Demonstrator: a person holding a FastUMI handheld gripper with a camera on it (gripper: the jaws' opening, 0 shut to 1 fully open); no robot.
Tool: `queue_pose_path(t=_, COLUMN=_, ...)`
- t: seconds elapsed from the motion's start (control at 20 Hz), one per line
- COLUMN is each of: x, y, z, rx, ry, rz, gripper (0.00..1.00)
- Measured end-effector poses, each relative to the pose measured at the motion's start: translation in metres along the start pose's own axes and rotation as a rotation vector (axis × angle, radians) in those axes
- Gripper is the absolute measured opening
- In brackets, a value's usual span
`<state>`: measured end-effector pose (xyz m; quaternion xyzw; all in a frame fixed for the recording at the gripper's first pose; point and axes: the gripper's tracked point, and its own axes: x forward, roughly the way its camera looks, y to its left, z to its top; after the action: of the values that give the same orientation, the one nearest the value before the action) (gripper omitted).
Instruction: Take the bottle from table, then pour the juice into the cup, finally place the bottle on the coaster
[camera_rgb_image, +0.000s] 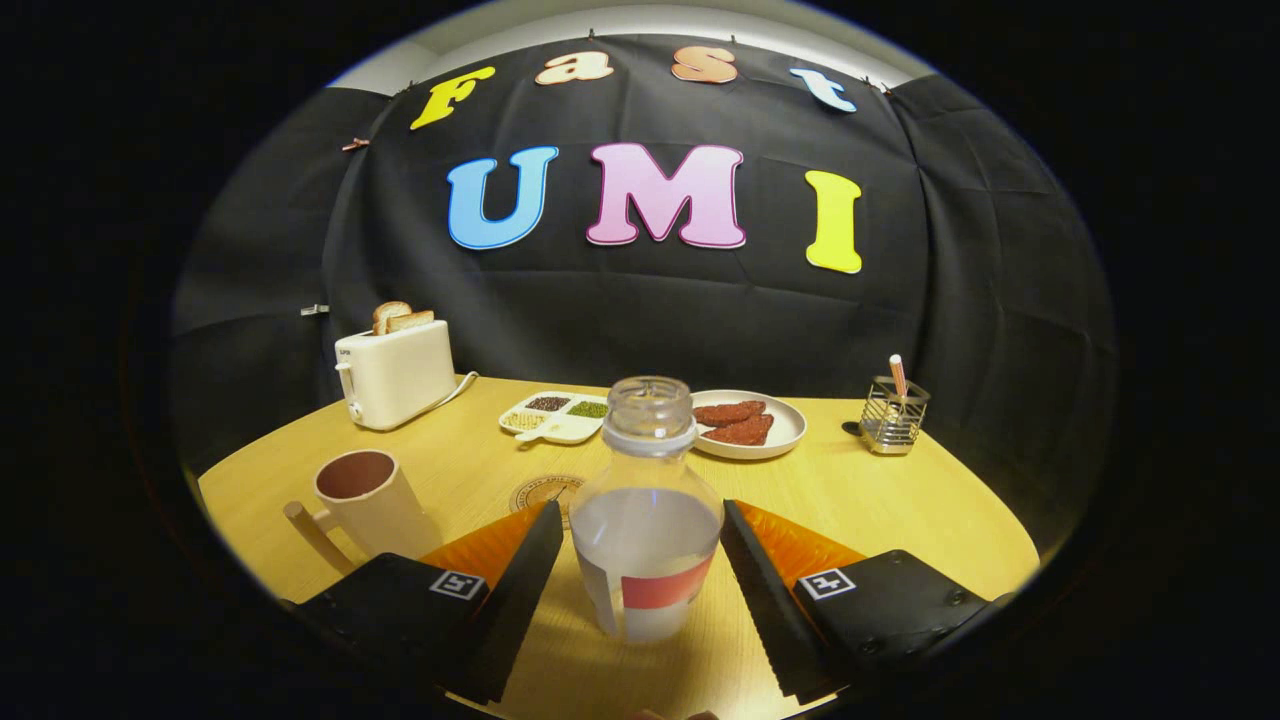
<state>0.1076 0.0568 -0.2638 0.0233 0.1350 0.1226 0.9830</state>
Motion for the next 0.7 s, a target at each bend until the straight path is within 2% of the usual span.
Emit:
queue_pose_path(t=0.25, x=0.01, y=0.002, z=-0.022, rx=-0.008, ry=0.044, rz=0.007, gripper=0.96)
queue_pose_path(t=0.35, x=0.012, y=-0.004, z=-0.023, rx=-0.004, ry=0.048, rz=-0.006, gripper=0.9)
queue_pose_path(t=0.4, x=0.012, y=-0.004, z=-0.022, rx=0.003, ry=0.049, rz=-0.006, gripper=0.82)
queue_pose_path(t=0.7, x=0.011, y=0.005, z=-0.022, rx=-0.084, ry=0.09, rz=0.033, gripper=0.75)
